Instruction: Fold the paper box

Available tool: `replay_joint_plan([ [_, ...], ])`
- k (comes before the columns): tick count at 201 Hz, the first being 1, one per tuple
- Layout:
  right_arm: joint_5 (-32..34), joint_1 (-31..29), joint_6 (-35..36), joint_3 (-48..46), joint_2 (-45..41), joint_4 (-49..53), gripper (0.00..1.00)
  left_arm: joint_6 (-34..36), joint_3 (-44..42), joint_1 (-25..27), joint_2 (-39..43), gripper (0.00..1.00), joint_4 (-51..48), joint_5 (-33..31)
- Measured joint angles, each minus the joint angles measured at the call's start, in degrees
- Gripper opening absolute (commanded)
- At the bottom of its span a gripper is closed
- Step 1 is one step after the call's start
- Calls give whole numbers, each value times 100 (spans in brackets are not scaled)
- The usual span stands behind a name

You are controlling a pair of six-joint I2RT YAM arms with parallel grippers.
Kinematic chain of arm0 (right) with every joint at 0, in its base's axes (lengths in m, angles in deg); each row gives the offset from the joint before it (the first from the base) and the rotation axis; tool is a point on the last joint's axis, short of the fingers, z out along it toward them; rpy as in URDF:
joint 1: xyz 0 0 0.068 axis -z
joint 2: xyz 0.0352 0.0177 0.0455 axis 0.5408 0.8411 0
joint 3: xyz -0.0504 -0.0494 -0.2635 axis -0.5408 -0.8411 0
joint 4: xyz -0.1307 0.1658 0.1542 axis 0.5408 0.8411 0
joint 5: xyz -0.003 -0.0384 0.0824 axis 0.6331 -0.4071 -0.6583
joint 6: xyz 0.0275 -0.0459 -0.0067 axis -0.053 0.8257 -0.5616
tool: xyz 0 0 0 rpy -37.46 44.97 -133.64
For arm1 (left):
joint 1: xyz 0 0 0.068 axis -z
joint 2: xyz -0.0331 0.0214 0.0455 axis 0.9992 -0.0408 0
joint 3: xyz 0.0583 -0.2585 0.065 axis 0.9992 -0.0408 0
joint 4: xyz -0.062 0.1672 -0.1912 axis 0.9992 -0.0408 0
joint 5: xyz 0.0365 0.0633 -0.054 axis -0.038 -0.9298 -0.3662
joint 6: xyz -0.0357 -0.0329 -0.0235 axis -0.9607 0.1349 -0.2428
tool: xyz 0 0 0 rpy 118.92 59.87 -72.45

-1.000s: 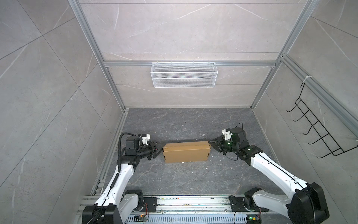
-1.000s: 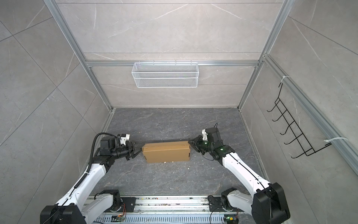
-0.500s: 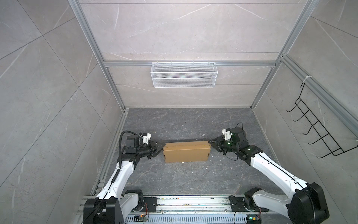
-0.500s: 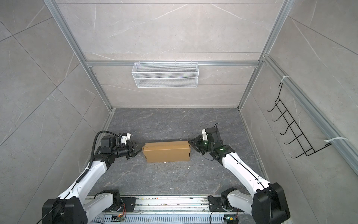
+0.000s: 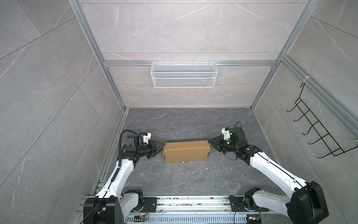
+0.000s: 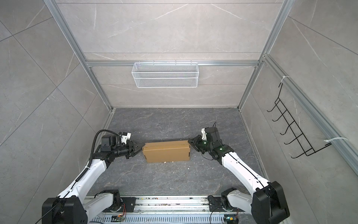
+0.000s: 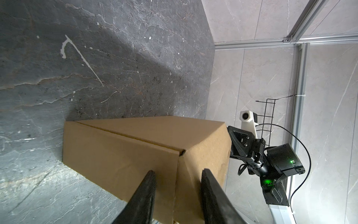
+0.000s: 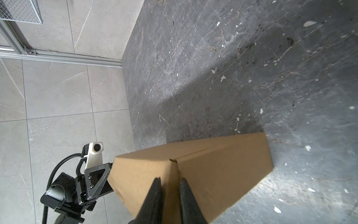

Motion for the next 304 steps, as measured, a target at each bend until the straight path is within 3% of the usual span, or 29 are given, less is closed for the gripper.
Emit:
replay_joint_plan([
  [77, 160, -55, 273, 7, 24, -48, 20, 411, 195, -7, -164, 35, -208, -33],
  [138, 293, -120, 317, 37, 68, -68, 20, 461, 317, 0, -59, 25, -474, -175],
  [148, 317, -133, 317, 39, 72, -74, 20, 487, 363, 0, -59, 29, -568, -195],
  [173, 356, -170, 323, 39, 81, -94, 20, 669, 560, 37, -57, 51, -960, -256],
  [197, 356, -203, 374, 46, 98, -116, 20, 846, 1003, 83, -28, 58, -1469, -330],
  [304, 356, -236, 400, 76, 190, -201, 20, 1624, 1322, 109, 46, 59, -2236, -442],
])
